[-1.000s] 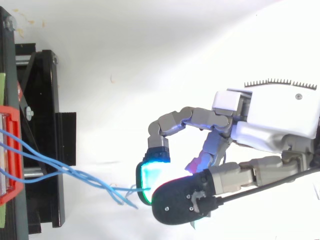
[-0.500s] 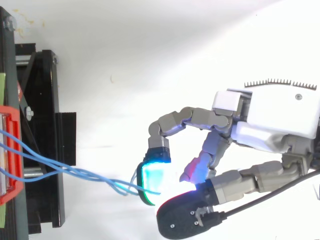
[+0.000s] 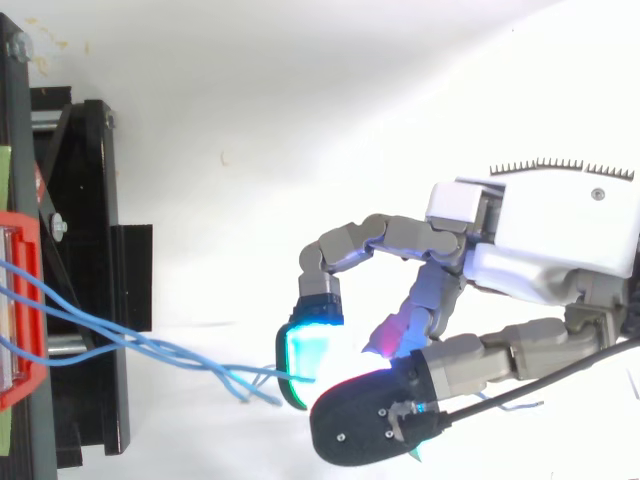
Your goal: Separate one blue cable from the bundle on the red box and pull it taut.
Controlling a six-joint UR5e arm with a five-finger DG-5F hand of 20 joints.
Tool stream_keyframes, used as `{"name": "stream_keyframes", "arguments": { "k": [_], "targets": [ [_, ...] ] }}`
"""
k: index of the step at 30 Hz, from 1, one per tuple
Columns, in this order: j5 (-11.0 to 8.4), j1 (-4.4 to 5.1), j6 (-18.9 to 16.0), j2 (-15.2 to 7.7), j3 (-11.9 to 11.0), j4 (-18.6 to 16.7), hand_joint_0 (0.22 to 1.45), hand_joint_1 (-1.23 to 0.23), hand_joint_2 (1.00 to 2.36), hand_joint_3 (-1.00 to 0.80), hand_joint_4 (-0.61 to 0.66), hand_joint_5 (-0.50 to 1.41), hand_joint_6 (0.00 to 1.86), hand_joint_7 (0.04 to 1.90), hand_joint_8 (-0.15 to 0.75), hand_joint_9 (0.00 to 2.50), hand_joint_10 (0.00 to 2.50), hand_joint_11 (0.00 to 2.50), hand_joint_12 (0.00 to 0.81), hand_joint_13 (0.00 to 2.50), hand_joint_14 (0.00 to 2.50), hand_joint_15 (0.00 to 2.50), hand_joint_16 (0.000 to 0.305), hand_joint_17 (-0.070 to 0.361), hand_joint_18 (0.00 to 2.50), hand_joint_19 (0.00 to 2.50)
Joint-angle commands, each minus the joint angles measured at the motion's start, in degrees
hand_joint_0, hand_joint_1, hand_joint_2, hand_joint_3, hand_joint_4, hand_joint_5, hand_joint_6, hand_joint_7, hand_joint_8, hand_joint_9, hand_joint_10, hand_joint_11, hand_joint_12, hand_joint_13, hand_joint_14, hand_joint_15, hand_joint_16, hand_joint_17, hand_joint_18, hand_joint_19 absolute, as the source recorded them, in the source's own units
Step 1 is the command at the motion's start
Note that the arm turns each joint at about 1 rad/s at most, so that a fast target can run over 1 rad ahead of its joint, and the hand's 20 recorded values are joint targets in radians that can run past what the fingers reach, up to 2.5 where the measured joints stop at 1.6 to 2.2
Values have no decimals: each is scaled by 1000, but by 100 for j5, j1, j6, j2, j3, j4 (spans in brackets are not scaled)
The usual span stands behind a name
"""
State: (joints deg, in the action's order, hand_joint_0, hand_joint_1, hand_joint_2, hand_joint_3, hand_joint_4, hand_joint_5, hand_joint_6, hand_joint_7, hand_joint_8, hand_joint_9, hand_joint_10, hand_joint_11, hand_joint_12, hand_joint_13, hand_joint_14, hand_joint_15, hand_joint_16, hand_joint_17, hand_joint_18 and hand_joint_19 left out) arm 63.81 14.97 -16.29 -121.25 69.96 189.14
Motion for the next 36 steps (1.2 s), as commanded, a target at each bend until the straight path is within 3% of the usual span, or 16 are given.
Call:
{"name": "stream_keyframes", "arguments": {
  "k": [1, 7, 22, 27, 35, 36],
  "targets": [
    [0, -3, 3, 4, 0, 0, 591, -658, 1007, -109, 56, -3, 721, 1342, 365, 1558, 17, 598, 419, 1079, 11, 404, 57, 127, 1128, 605],
    [0, 6, 12, 4, 0, 0, 592, -729, 1009, -66, 31, 12, 697, 1383, 366, 1536, 15, 545, 411, 1071, 11, 398, 55, 124, 1134, 591],
    [-9, 23, 214, 4, 0, 0, 595, -789, 1007, -14, 38, 33, 661, 1471, 356, 1203, 12, 393, 436, 965, 12, 396, 59, 133, 1114, 554],
    [9, 32, 469, 4, 0, 18, 594, -801, 1005, -12, 36, 36, 656, 1481, 340, 1041, 6, 284, 436, 868, 10, 395, 60, 136, 1051, 534],
    [-167, 67, 1435, 4, 0, -219, 596, -806, 1004, -22, 39, 38, 640, 1500, 333, 870, 2, 113, 457, 779, 7, 304, 63, 142, 1001, 442],
    [-167, 67, 1435, 4, 0, -219, 597, -807, 1004, -26, 44, 38, 634, 1510, 328, 852, 1, 88, 459, 761, 7, 289, 63, 142, 987, 425]
  ]
}}
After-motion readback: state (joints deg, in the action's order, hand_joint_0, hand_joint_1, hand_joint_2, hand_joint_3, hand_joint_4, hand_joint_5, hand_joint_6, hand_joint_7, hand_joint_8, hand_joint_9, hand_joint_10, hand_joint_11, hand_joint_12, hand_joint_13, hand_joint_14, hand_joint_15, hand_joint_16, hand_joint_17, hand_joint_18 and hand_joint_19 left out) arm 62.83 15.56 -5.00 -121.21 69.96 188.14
